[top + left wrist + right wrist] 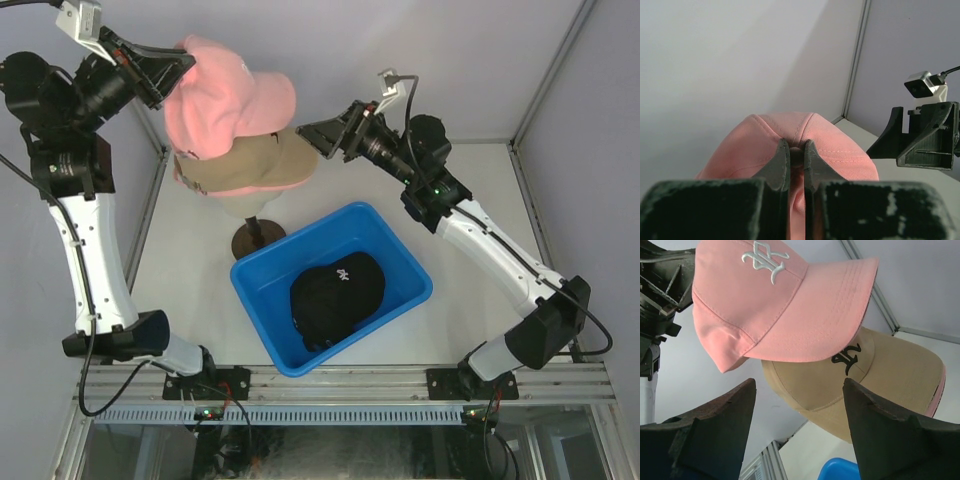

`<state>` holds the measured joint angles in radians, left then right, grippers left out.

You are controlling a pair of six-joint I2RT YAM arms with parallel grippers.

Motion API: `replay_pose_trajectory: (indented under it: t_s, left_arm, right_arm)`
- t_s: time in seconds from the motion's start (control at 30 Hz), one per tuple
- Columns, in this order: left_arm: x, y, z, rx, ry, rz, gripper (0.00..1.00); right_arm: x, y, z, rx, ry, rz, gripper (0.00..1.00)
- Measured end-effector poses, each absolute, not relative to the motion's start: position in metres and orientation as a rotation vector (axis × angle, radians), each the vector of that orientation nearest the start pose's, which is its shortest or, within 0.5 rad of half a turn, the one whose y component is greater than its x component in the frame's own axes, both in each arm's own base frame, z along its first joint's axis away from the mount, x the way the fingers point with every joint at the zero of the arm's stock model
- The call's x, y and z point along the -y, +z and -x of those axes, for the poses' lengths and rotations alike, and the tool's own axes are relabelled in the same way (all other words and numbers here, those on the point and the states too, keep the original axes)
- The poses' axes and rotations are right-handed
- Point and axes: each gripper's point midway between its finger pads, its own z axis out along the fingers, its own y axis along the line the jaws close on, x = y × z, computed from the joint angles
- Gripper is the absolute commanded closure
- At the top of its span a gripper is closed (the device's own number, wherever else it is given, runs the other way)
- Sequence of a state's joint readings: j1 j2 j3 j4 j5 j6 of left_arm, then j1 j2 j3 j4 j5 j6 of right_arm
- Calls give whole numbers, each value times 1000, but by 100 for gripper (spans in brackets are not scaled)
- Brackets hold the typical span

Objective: Stack the hats
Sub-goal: Stack the hat on the hat.

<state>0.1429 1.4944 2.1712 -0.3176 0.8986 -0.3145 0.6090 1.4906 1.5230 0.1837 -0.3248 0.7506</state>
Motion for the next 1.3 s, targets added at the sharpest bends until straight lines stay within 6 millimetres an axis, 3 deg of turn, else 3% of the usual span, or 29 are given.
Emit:
replay_pose_trajectory:
  t_s: [0.1, 0.17, 0.27, 0.33, 0.47, 0.57, 0.9, 1.3]
  left_arm:
    - [95, 594, -352, -1312, -693, -497, 100]
    - [94, 588, -356, -1335, -703, -486, 100]
    - [93, 581, -361, -1361, -708, -474, 100]
    - [92, 579, -362, -1374, -710, -463, 100]
    - [91, 576, -363, -1388, -710, -449, 100]
    - [91, 574, -365, -1397, -715, -444, 100]
    - [95, 556, -380, -1442, -791, -454, 100]
    - [112, 553, -373, -1413, -968, -540, 100]
  right_arm:
    - [-342, 466, -344, -1490, 1344, 197, 57]
    - [-344, 468, -346, -1487, 1351, 198, 70]
    - [-347, 469, -350, -1488, 1360, 196, 81]
    - [-349, 468, -353, -1493, 1365, 194, 77]
    - [-353, 462, -358, -1512, 1375, 189, 44]
    - [-355, 458, -361, -1523, 1377, 191, 32]
    - [-353, 449, -380, -1541, 1372, 173, 28]
    - [-354, 421, -406, -1609, 1388, 130, 28]
